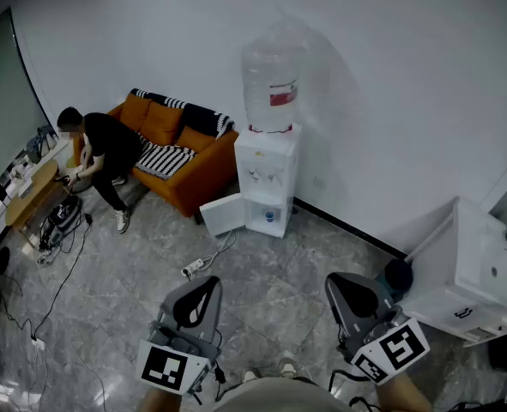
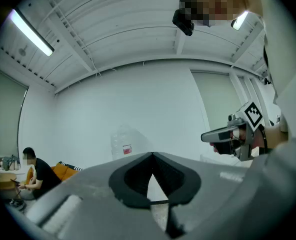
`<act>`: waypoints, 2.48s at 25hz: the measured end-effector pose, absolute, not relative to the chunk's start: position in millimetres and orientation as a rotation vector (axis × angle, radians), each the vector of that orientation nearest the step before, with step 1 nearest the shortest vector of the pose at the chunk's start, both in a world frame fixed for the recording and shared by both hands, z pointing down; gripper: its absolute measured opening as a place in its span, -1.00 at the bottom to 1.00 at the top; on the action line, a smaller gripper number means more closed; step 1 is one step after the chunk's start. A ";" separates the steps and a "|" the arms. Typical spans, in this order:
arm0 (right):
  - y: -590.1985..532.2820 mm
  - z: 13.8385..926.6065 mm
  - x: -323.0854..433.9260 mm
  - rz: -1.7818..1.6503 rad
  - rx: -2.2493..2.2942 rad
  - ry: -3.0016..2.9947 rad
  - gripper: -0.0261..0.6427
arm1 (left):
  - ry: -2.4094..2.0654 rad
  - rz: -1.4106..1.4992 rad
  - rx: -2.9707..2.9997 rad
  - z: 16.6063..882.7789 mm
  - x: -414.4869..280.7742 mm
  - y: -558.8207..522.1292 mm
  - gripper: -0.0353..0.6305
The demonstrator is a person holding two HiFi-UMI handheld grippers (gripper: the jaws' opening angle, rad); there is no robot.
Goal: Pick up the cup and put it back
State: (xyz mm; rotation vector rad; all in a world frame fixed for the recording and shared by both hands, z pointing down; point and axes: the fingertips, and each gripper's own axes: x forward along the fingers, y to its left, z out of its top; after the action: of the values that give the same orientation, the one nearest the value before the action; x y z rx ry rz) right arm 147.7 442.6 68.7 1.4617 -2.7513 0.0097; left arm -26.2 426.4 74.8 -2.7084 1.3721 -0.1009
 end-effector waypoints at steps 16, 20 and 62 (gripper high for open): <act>452.3 60.5 174.8 0.000 1.462 -2.801 -0.91 | 1.391 -0.144 -2.699 70.3 -5.0 437.0 -0.89; 452.2 59.9 188.1 0.000 1.386 -2.822 -0.53 | 1.394 -0.169 -2.690 72.5 5.6 439.5 -0.89; 201.3 131.0 147.8 0.087 1.342 -2.732 -0.33 | 1.473 -0.141 -2.767 127.2 -25.1 179.9 -0.89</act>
State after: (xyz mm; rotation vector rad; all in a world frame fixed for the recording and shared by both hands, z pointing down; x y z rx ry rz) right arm 147.8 201.3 131.0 1.3422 -2.7320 0.0867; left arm -25.1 179.9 127.2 -2.7675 1.4732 -0.1414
